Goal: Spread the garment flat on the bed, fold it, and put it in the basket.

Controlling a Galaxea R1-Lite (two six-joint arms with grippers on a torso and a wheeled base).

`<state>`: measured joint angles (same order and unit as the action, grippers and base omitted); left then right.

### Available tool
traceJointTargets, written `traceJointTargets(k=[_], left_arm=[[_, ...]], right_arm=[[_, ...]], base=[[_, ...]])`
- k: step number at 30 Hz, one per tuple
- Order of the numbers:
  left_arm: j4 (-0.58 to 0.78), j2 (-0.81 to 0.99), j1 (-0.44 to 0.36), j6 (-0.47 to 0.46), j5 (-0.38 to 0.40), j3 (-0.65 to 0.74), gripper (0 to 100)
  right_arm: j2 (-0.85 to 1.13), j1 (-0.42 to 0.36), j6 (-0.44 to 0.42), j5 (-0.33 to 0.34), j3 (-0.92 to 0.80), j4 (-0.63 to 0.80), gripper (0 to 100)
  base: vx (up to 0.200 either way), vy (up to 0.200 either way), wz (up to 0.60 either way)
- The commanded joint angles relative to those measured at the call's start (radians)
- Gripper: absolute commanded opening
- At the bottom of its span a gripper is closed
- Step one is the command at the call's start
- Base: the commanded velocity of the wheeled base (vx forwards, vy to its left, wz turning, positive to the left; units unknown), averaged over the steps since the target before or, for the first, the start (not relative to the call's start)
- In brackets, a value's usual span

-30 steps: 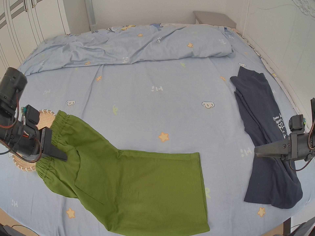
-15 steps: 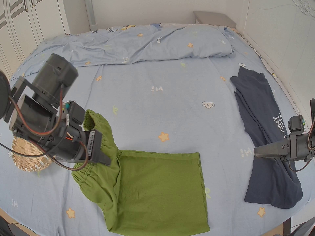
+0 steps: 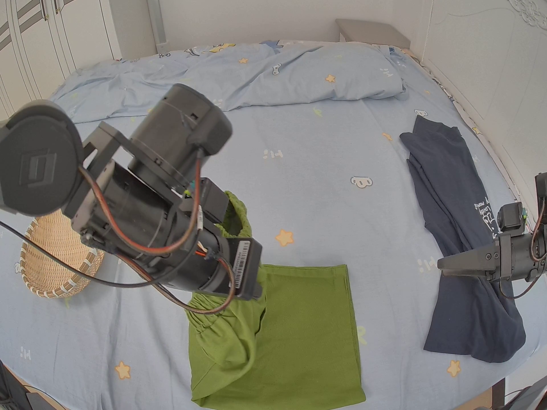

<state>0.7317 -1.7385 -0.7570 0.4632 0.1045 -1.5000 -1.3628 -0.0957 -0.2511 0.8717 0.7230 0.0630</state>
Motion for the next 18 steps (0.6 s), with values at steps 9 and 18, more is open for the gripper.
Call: traceJointTargets(k=[9,18], left_arm=[[-0.002,-0.122,-0.085,0.009,-0.029,-0.017,0],[-0.089,-0.133,-0.120,0.043,-0.046,-0.005,0]], right_arm=[[-0.024,-0.002,0.003,-0.020,-0.004,-0.005,100],[-0.024,-0.002,0.003,-0.022,-0.005,-0.005,100]], base=[[0.000,0.000,0.00],[0.000,0.000,0.00]])
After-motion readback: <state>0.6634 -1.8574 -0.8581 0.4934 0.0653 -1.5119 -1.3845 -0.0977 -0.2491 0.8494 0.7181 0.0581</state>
